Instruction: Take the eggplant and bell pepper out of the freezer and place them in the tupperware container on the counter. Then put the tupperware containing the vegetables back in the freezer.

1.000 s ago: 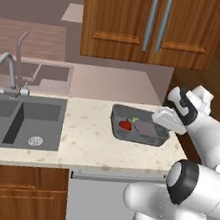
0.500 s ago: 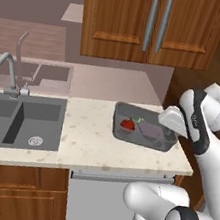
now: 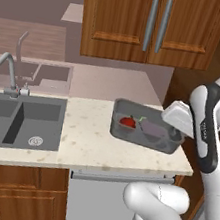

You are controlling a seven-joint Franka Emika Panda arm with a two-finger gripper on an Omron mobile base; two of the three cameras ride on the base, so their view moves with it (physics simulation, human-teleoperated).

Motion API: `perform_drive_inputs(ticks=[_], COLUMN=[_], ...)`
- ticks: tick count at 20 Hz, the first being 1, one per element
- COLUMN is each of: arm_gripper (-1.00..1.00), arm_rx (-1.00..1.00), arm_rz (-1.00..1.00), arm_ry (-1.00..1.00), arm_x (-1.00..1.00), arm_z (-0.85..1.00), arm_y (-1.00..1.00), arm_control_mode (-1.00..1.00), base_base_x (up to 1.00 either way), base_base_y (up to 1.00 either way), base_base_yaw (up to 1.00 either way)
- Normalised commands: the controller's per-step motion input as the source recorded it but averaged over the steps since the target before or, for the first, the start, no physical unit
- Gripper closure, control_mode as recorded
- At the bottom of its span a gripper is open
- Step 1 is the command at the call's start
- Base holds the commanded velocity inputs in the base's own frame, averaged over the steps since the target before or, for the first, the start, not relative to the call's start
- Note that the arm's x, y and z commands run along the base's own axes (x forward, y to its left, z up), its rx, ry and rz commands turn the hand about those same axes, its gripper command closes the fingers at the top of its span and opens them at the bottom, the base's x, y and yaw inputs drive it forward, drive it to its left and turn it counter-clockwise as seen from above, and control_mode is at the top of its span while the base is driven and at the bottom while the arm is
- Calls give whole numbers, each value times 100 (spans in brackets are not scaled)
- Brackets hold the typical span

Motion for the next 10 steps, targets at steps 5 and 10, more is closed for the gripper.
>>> perform_drive_inputs(ticks=[5,10], arm_gripper=[100,100], arm_rx=[0,0], arm_rz=[-3,-4], arm_ry=[5,4], arm_x=[-67,-68], arm_z=[47,47], arm_y=[21,21], arm_control_mode=[-100,-100], base_base_x=[0,0], base_base_y=[0,0], base_base_yaw=[0,0])
